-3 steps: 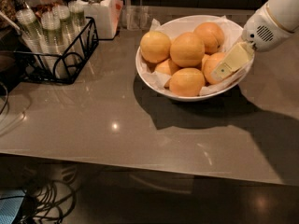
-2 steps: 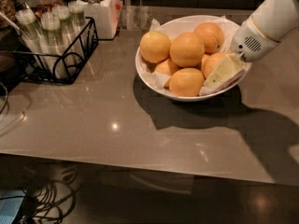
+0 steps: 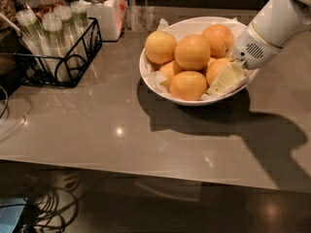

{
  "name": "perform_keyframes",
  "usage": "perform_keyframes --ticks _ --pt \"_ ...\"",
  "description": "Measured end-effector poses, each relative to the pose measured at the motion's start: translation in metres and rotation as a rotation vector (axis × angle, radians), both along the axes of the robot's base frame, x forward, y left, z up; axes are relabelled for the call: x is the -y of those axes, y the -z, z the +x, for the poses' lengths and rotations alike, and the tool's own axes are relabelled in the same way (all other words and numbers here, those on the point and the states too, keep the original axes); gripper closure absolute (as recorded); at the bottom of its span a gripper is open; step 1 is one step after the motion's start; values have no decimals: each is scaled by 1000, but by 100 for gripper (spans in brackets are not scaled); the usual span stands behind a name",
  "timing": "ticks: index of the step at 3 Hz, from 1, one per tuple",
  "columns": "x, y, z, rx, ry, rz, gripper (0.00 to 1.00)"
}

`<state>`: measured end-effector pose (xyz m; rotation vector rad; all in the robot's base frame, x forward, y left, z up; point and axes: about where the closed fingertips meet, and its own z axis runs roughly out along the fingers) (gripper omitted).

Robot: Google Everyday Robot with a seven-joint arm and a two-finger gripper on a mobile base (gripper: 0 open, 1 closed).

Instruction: Pick orange from white bowl

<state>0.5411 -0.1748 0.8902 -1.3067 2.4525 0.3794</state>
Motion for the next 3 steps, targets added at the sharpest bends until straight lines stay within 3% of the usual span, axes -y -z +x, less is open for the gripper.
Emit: perform_keyframes --ticks 2,3 --pt "-1 -1 -3 4 -12 -2 96" --pt "-6 -34 -12 98 -56 52 100"
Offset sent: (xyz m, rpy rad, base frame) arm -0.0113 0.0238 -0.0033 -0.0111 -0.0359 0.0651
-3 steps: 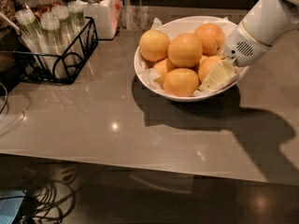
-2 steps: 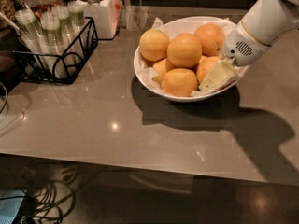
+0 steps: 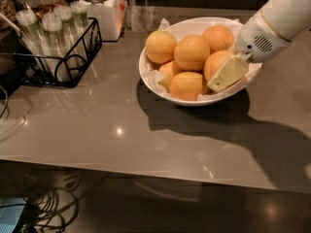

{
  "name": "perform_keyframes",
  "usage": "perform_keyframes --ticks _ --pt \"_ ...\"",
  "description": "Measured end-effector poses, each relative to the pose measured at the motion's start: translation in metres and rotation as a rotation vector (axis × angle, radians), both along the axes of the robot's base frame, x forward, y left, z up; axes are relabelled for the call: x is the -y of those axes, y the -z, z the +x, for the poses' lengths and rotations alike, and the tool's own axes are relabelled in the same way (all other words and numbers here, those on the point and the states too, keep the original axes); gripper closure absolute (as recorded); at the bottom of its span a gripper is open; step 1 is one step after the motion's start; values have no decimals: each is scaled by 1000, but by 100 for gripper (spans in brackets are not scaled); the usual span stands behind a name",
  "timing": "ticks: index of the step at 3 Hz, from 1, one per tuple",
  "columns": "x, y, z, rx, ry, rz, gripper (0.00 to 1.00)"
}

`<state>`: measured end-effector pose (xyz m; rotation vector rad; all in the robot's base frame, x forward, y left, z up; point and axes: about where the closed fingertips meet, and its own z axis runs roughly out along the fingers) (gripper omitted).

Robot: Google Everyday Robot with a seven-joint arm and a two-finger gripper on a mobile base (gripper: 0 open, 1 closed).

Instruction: Pick orange from white bowl

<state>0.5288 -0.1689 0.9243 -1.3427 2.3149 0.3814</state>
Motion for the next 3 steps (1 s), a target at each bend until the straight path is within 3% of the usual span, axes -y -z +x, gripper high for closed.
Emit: perform_keyframes --ticks 1,2,3 --pt "7 -52 -23 120 -55 22 100" --pt "21 -76 -52 159 -62 81 100" --pt "31 -70 -82 133 -70 212 100"
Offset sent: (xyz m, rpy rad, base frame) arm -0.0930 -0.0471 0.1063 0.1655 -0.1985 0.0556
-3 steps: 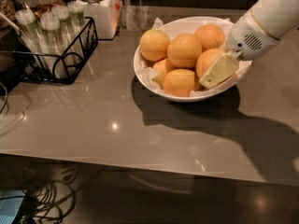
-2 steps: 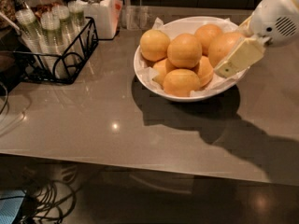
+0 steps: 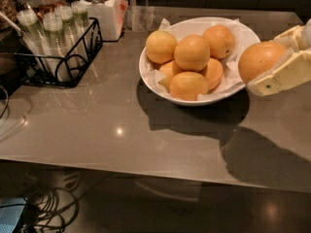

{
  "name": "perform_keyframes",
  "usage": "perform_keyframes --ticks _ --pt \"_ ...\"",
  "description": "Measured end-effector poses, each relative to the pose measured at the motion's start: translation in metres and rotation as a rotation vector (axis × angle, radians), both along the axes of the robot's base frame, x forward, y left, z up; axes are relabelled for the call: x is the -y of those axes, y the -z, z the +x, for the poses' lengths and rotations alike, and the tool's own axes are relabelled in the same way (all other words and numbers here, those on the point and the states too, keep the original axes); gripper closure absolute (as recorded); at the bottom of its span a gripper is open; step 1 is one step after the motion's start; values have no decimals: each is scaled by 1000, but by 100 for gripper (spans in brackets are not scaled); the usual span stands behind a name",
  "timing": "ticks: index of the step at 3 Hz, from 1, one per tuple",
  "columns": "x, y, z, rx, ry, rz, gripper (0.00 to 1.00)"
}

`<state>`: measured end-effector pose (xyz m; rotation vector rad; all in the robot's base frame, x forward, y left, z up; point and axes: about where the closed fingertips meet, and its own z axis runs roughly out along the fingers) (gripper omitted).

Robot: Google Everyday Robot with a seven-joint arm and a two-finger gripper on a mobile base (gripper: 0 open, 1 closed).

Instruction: Pick orange from white bowl

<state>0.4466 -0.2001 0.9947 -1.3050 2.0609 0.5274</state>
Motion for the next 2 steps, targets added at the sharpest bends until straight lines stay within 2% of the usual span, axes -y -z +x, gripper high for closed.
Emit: perform_keyframes --ticks 1,2 --pt "-4 -8 -3 7 1 34 100" --pt "-4 -7 -2 7 0 26 100"
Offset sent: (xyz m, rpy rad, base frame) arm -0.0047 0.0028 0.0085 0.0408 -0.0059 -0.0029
